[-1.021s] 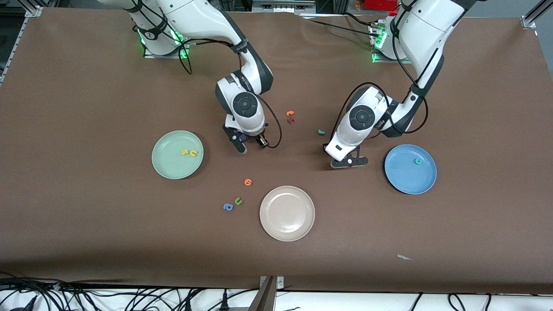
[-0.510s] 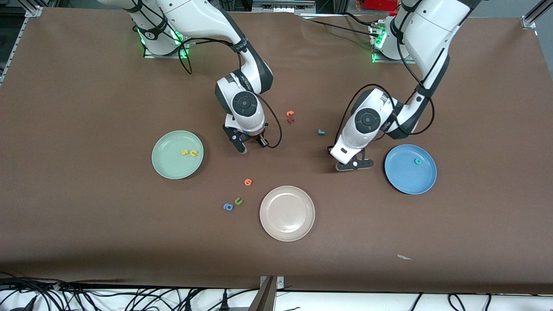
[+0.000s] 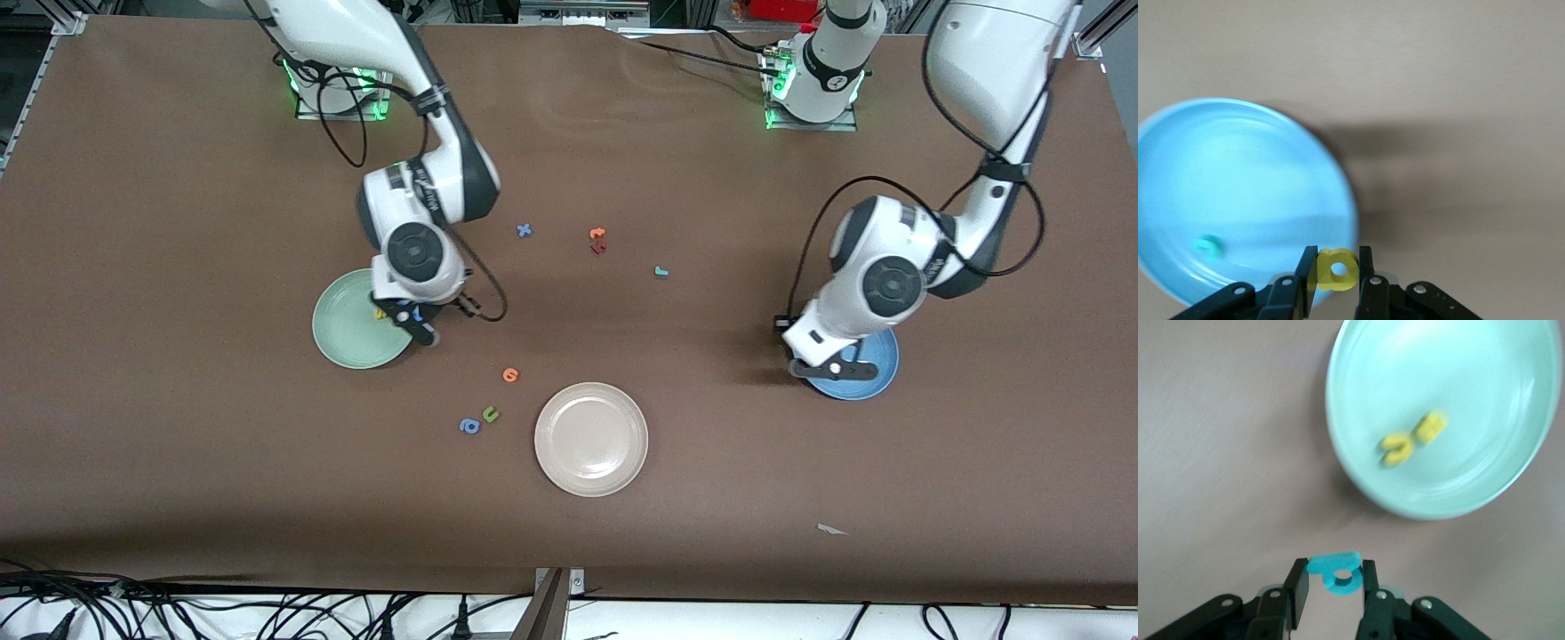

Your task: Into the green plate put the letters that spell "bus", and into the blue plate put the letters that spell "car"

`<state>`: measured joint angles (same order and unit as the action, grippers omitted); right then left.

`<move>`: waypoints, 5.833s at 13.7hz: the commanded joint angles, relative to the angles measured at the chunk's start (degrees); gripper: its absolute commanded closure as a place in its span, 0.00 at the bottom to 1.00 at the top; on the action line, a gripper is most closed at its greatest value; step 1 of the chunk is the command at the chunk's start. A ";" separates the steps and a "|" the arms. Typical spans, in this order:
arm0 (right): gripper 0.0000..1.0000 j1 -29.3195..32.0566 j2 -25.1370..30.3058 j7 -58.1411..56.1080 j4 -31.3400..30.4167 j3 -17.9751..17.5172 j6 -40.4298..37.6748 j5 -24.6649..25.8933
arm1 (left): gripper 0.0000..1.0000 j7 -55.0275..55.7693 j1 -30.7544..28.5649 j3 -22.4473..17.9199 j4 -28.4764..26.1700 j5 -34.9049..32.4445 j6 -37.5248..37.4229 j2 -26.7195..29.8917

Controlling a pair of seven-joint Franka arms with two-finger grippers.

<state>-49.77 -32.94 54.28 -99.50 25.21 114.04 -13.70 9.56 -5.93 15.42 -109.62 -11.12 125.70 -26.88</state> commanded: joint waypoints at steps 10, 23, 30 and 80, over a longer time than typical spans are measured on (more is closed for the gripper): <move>0.00 0.73 3.83 -18.85 0.87 5.73 -5.74 -4.22 | 0.00 20.45 -2.69 11.46 -1.98 0.13 3.75 -2.13; 0.00 5.97 17.27 -49.25 11.70 12.69 -29.04 -0.13 | 0.00 79.97 6.19 19.74 -17.02 -14.79 24.68 -2.21; 0.00 42.98 27.56 -53.57 9.06 -25.01 -24.21 14.76 | 0.10 95.38 7.42 19.65 -16.50 -30.19 24.77 -5.99; 0.00 44.85 34.43 -53.48 4.14 -24.59 -21.40 15.37 | 0.00 6.18 -18.50 16.48 12.32 -11.74 -8.08 -4.85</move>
<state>-4.70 0.66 1.08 -95.08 0.75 92.06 0.71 18.32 -24.01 31.92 -98.88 -24.65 121.09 -33.69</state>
